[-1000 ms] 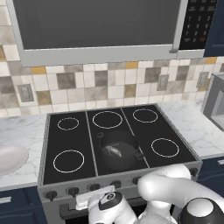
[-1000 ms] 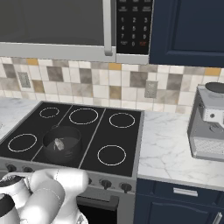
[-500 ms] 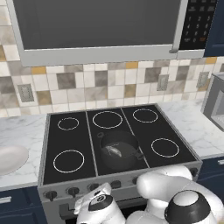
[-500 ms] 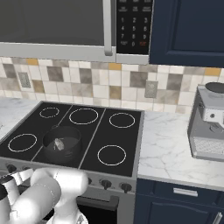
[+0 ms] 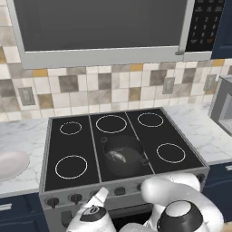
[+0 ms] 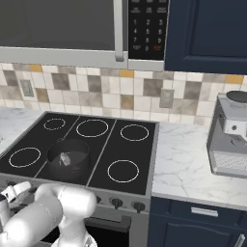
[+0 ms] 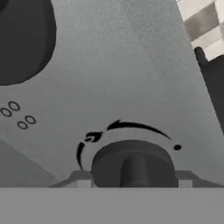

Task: Retrieve the frozen meat and place it in the pot on a burner. Then turn the burner on.

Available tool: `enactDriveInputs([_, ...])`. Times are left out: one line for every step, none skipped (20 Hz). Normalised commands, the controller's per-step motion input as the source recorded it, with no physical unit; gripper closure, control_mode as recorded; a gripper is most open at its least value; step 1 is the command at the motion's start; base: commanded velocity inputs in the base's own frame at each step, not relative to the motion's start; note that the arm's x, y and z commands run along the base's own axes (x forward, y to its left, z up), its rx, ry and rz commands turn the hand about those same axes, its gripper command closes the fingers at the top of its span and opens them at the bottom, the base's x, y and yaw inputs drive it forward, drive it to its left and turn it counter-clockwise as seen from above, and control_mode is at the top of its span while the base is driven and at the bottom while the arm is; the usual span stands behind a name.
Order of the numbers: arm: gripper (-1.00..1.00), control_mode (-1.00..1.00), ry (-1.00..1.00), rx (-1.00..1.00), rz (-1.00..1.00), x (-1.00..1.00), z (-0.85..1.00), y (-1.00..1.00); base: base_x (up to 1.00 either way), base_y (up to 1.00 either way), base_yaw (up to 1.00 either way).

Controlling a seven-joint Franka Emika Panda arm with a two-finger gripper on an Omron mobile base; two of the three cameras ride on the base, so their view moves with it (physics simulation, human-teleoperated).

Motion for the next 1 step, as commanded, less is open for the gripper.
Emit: enactDriveInputs([1.0, -1.0, 0.07, -0.31, 0.0, 0.0, -0.06, 0.0, 0.0, 0.0, 0.0])
